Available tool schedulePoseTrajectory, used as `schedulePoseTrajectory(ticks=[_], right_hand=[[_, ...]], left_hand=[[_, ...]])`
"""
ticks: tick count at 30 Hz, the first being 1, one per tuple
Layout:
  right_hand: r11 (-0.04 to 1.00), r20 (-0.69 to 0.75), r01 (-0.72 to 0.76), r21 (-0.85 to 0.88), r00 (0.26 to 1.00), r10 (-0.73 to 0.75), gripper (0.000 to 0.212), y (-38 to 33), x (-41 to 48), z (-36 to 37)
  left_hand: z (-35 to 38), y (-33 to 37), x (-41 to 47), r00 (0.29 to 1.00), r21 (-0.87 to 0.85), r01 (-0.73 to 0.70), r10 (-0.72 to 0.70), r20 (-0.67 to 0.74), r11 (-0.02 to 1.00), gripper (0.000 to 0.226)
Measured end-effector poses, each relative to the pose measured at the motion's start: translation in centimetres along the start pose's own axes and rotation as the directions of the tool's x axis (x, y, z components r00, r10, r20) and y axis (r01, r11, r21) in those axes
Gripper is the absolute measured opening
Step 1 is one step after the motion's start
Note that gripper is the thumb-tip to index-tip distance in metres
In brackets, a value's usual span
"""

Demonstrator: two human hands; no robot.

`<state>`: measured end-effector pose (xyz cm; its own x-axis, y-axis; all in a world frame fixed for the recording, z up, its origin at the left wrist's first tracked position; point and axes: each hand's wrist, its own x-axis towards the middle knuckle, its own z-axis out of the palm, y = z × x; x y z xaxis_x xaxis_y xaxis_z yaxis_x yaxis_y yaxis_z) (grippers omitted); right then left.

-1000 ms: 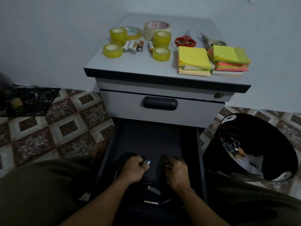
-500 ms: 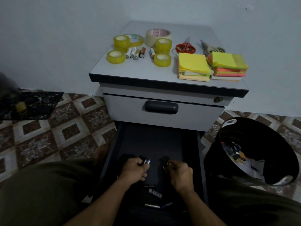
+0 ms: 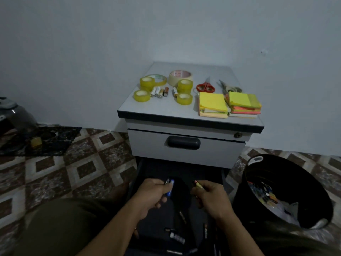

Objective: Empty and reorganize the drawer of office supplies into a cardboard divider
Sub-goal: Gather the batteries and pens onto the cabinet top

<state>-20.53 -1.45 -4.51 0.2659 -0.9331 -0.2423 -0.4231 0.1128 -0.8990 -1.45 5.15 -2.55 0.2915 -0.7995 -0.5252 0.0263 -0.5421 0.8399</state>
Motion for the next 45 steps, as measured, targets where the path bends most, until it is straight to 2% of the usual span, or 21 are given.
schedulePoseTrajectory(ticks=[7, 11, 17, 21, 25, 30, 34, 38, 42, 45], right_hand=[[0.962, 0.058, 0.255, -0.094, 0.966, -0.251, 0.019, -10.5, -2.7, -3.0], [0.920, 0.034, 0.374, -0.117, 0.927, -0.372, 0.019, -17.1, -2.4, -4.5], [0.920, -0.001, 0.391, -0.022, 0.921, -0.391, 0.013, -24.6, 3.2, -5.3], [0.933, -0.013, 0.359, 0.011, 0.933, -0.359, 0.009, -28.1, 8.3, -4.5], [0.947, -0.046, 0.312, -0.076, 0.948, -0.316, 0.014, -29.6, 13.3, -2.5], [0.892, -0.126, 0.348, -0.288, 0.910, -0.395, 0.022, -30.6, 17.4, 0.0], [0.845, -0.174, 0.344, -0.409, 0.880, -0.442, 0.014, -30.4, 18.4, 1.0], [0.818, -0.202, 0.324, -0.475, 0.865, -0.460, 0.005, -29.9, 18.8, 1.7], [0.787, -0.205, 0.332, -0.519, 0.846, -0.492, 0.018, -29.7, 18.9, 2.2], [0.802, -0.234, 0.327, -0.500, 0.840, -0.489, 0.016, -29.8, 19.0, 2.2]], left_hand=[[-2.5, 7.5, -4.1, 0.984, -0.066, -0.173, 0.171, -0.043, 0.983, 0.022], [-4.4, 12.8, -5.5, 0.966, -0.100, -0.248, 0.238, -0.100, 0.964, 0.018], [-6.7, 21.1, -4.1, 0.917, -0.057, -0.354, 0.334, -0.217, 0.934, 0.015], [-7.8, 25.9, -0.3, 0.897, -0.022, -0.372, 0.354, -0.264, 0.928, 0.018], [-8.4, 28.3, 4.1, 0.891, 0.059, -0.339, 0.341, -0.299, 0.939, 0.019], [-8.5, 29.4, 7.4, 0.877, 0.185, -0.304, 0.350, -0.328, 0.935, 0.015], [-8.3, 29.6, 8.4, 0.867, 0.259, -0.297, 0.373, -0.330, 0.919, 0.022], [-8.1, 29.3, 8.5, 0.861, 0.321, -0.276, 0.382, -0.337, 0.906, 0.038], [-8.0, 29.0, 8.1, 0.864, 0.331, -0.251, 0.364, -0.347, 0.910, 0.043], [-8.0, 29.2, 7.7, 0.869, 0.330, -0.234, 0.348, -0.350, 0.915, 0.045]])
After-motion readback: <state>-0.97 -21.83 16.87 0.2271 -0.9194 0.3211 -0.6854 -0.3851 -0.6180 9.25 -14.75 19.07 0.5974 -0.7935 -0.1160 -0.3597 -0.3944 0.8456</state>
